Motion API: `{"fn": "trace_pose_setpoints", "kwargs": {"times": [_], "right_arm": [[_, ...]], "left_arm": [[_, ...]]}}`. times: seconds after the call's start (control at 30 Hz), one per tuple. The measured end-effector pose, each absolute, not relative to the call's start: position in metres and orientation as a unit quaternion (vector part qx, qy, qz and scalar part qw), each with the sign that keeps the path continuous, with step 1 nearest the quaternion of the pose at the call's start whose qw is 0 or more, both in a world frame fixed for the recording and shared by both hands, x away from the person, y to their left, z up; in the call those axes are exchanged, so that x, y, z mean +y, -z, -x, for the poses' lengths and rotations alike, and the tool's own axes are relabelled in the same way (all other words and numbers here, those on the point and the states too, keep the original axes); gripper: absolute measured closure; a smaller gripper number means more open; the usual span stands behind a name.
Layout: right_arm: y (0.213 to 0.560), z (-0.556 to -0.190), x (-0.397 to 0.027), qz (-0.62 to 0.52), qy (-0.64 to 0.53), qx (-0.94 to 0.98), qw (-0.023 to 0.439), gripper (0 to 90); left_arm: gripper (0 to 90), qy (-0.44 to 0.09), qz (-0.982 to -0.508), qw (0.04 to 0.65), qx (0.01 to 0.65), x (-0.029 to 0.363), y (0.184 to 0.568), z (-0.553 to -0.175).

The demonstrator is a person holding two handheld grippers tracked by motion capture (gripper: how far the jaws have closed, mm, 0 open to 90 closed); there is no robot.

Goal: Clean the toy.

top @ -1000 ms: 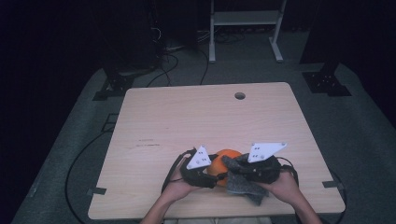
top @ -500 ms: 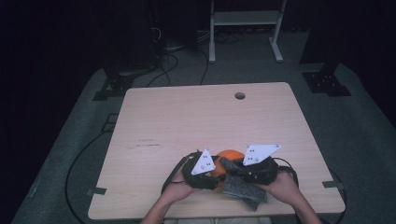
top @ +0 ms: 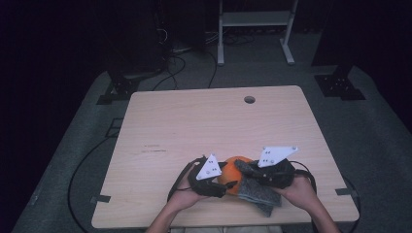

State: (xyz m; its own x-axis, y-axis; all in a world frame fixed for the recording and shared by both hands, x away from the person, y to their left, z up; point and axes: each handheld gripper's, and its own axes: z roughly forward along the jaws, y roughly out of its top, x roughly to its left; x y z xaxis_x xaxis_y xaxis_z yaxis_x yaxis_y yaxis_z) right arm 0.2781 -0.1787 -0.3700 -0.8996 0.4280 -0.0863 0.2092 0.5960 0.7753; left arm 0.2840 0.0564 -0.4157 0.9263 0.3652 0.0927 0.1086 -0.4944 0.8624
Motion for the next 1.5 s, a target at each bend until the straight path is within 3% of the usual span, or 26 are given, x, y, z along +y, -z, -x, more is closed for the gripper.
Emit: {"fn": "trace_pose_setpoints", "kwargs": {"times": [0.1, 0.2, 0.37, 0.5, 0.6, 0.67, 0.77, 0.9, 0.93, 1.1, 1.2, 1.33, 1.5], "right_arm": [[0.370, -0.273, -0.171, -0.168, -0.426, 0.881, 0.121, 77.9], [0.371, -0.271, -0.162, -0.149, -0.420, 0.887, 0.122, 77.9], [0.372, -0.281, -0.185, -0.189, -0.401, 0.884, 0.146, 78.0], [0.376, -0.281, -0.188, -0.198, -0.414, 0.878, 0.134, 78.0], [0.374, -0.274, -0.175, -0.166, -0.437, 0.877, 0.113, 77.9], [0.374, -0.275, -0.172, -0.162, -0.427, 0.881, 0.119, 78.0], [0.378, -0.282, -0.182, -0.188, -0.409, 0.883, 0.133, 78.1], [0.386, -0.284, -0.184, -0.207, -0.417, 0.876, 0.125, 78.0], [0.386, -0.283, -0.180, -0.198, -0.425, 0.876, 0.116, 78.0], [0.387, -0.281, -0.172, -0.180, -0.415, 0.885, 0.111, 78.1], [0.393, -0.288, -0.188, -0.212, -0.403, 0.882, 0.121, 78.1], [0.395, -0.285, -0.184, -0.209, -0.416, 0.878, 0.112, 77.8], [0.392, -0.284, -0.176, -0.195, -0.430, 0.876, 0.099, 77.9]], "left_arm": [[29.6, -0.145, -0.857, 0.480, 0.123, 0.051, 0.415, -0.280], [33.5, -0.160, -0.862, 0.468, 0.113, 0.053, 0.415, -0.277], [36.6, -0.153, -0.861, 0.470, 0.122, 0.059, 0.417, -0.281], [24.3, -0.127, -0.857, 0.481, 0.131, 0.053, 0.415, -0.283], [30.2, -0.136, -0.858, 0.478, 0.133, 0.056, 0.416, -0.283], [35.6, -0.138, -0.860, 0.472, 0.136, 0.061, 0.418, -0.285], [36.4, -0.126, -0.857, 0.476, 0.153, 0.071, 0.421, -0.291], [17.9, -0.096, -0.848, 0.491, 0.174, 0.066, 0.417, -0.294], [17.3, -0.094, -0.847, 0.494, 0.174, 0.063, 0.416, -0.293], [32.5, -0.112, -0.854, 0.480, 0.168, 0.071, 0.422, -0.293], [32.3, -0.101, -0.851, 0.485, 0.177, 0.078, 0.424, -0.296], [20.3, -0.101, -0.853, 0.481, 0.175, 0.067, 0.422, -0.294], [32.6, -0.110, -0.858, 0.471, 0.174, 0.076, 0.425, -0.295]]}}
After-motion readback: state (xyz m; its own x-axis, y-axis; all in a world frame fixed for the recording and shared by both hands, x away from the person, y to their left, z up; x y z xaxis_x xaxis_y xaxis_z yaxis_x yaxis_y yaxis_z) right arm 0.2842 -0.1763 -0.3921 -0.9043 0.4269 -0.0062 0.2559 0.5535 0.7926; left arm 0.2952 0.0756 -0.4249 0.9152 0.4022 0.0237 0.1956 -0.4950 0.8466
